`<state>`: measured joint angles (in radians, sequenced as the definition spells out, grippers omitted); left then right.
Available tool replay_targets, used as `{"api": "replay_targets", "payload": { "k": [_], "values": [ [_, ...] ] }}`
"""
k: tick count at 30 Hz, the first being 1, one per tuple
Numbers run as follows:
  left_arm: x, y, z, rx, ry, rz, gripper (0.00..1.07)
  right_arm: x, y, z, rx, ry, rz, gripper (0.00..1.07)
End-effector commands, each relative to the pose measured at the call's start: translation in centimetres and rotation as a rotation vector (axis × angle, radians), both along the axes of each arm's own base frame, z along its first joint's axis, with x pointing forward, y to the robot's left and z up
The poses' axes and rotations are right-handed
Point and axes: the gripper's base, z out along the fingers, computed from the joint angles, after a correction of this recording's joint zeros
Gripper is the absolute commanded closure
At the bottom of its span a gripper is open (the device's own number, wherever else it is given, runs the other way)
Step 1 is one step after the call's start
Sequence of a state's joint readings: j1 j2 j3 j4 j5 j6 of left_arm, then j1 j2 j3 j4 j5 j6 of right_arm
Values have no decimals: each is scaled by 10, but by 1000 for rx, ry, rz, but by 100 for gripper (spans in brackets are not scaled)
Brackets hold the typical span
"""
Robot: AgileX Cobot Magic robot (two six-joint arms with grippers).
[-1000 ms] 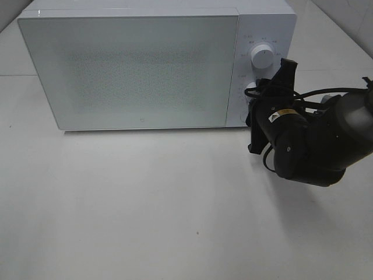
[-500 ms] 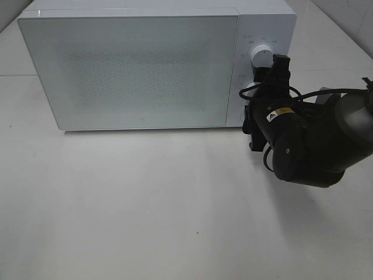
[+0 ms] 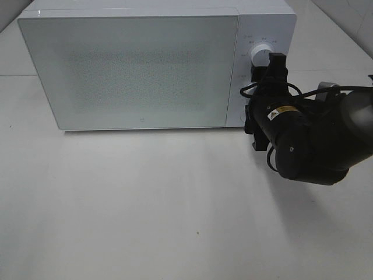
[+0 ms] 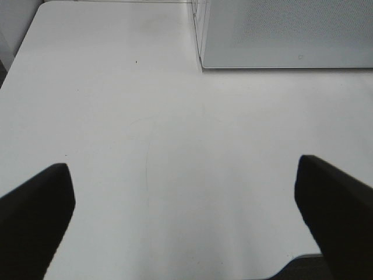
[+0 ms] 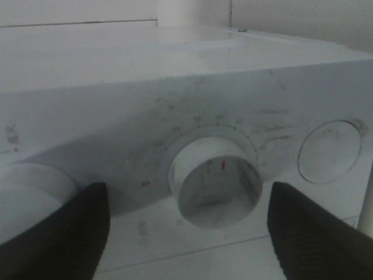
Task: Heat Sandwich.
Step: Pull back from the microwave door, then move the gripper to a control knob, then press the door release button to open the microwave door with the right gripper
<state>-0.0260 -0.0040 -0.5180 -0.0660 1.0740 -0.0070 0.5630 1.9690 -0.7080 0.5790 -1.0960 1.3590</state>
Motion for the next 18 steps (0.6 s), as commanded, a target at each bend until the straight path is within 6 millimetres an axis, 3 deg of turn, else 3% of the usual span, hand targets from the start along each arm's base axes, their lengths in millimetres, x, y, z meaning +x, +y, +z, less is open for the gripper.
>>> {"api": "replay_targets", "payload": {
  "k": [1, 12, 18],
  "values": [
    [-2, 0, 0, -5, -18, 3, 9, -3, 0, 15, -68, -42, 63, 32],
    [-2, 0, 0, -5, -18, 3, 9, -32, -3, 16, -270, 88, 266, 32],
    [-2, 0, 0, -5, -18, 3, 9, -49, 1, 23, -551, 178, 508, 32]
  ]
}}
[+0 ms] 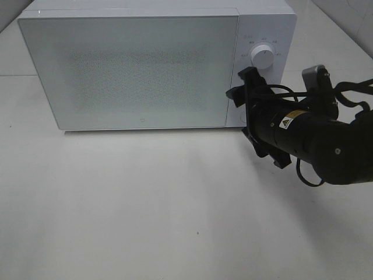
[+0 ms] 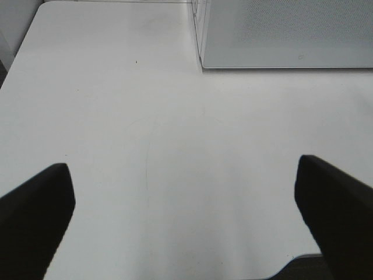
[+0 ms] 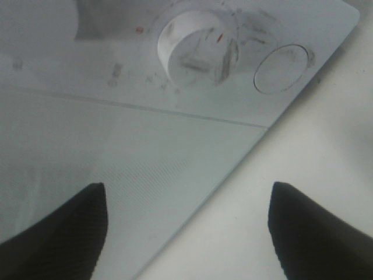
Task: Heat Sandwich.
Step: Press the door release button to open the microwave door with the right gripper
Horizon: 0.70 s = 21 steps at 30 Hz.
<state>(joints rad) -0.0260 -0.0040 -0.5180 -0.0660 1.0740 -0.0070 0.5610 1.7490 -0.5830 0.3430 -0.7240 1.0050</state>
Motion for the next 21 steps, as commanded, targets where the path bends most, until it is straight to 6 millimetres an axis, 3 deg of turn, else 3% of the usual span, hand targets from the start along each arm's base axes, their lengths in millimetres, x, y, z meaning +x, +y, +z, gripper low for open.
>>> {"api": "replay_targets", "payload": {
  "k": [1, 8, 14, 21],
  "values": [
    [-2, 0, 0, -5, -18, 3, 9, -6, 1, 6, -132, 17, 117, 32],
    [-2, 0, 0, -5, -18, 3, 9, -29, -3, 23, -451, 69, 412, 32],
    [-2, 0, 0, -5, -18, 3, 9, -43, -7, 36, -594, 81, 588, 32],
    [-2, 0, 0, -5, -18, 3, 9, -46, -17, 58, -735, 126, 761, 32]
  ]
}}
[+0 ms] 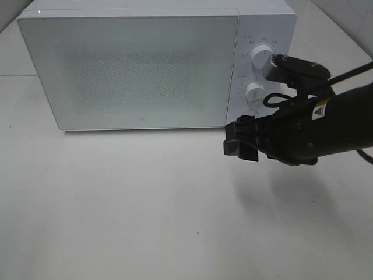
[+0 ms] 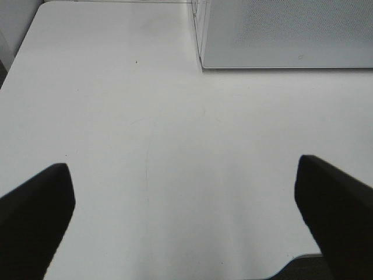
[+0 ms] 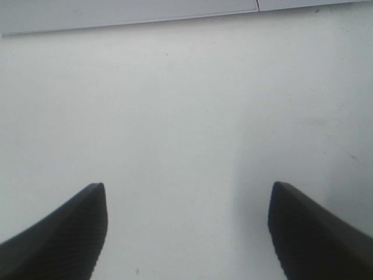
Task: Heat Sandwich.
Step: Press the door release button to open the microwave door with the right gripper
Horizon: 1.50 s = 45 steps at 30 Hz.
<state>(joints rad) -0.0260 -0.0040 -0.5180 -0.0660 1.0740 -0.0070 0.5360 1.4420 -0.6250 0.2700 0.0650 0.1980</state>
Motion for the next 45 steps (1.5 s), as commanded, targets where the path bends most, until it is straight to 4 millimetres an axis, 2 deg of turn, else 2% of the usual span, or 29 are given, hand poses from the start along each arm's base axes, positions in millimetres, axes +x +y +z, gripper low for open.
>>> {"api": "replay_targets", "payload": {
  "k": [1, 5, 6, 8, 10, 19, 22, 23, 26, 27, 32, 37, 41, 45],
  "values": [
    [-2, 0, 0, -5, -18, 3, 9, -4, -11, 25, -124, 16, 128, 32],
    [-2, 0, 0, -5, -18, 3, 9, -11, -17, 38, -194, 18, 180, 32],
    [-2, 0, 0, -5, -18, 3, 9, -18, -23, 48, -225, 9, 199, 32],
    [-2, 0, 0, -5, -18, 3, 9, -22, -26, 53, -244, 4, 209, 32],
    [-2, 0, 0, -5, -18, 3, 9, -34, -35, 65, -287, -7, 225, 32],
    [-2, 0, 0, -5, -18, 3, 9, -70, -58, 94, -314, -32, 227, 32],
    [-2, 0, 0, -5, -18, 3, 9, -90, -69, 107, -306, -55, 221, 32],
    [-2, 0, 0, -5, -18, 3, 9, -90, -69, 107, -306, -55, 221, 32],
    [-2, 0, 0, -5, -18, 3, 9, -112, -82, 119, -292, -108, 209, 32],
    [-2, 0, 0, -5, -18, 3, 9, -112, -82, 119, -292, -108, 209, 32],
    [-2, 0, 0, -5, -18, 3, 9, -155, -111, 136, -292, -253, 168, 32],
    [-2, 0, 0, -5, -18, 3, 9, -168, -120, 138, -294, -287, 146, 32],
    [-2, 0, 0, -5, -18, 3, 9, -188, -136, 140, -288, -329, 6, 32],
    [-2, 0, 0, -5, -18, 3, 9, -197, -141, 141, -285, -362, -60, 32]
  ]
}}
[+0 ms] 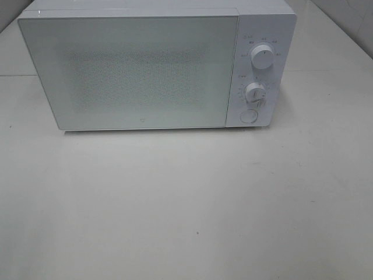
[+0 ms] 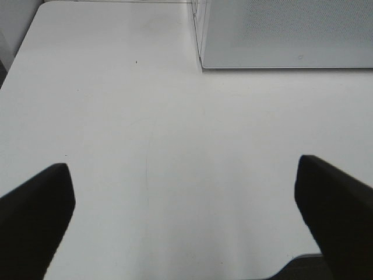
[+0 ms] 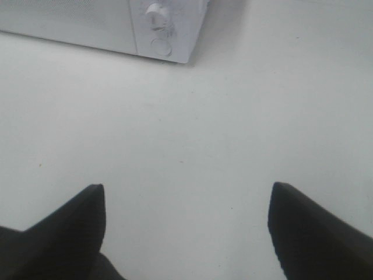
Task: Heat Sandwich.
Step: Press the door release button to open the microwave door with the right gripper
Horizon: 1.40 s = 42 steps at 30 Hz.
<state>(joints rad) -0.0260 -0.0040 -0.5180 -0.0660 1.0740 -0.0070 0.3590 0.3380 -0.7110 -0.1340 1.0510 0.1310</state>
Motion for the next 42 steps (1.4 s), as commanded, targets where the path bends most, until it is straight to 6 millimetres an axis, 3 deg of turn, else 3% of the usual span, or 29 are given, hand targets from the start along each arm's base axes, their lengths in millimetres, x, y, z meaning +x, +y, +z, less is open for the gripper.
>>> {"api": "replay_targets", "payload": {
  "k": [1, 7, 20, 37, 42],
  "values": [
    [-2, 0, 0, -5, -18, 3, 9, -13, -7, 1, 3, -59, -69, 32],
    [-2, 0, 0, -5, -18, 3, 9, -24, -10, -4, 15, -112, -125, 32],
    [-2, 0, 0, -5, -18, 3, 9, -37, -13, -53, 21, -176, -131, 32],
    [-2, 0, 0, -5, -18, 3, 9, -42, -14, -52, 22, -212, -126, 32],
    [-2, 0, 0, -5, -18, 3, 9, -40, -12, -41, 44, -273, -115, 32]
  ]
}}
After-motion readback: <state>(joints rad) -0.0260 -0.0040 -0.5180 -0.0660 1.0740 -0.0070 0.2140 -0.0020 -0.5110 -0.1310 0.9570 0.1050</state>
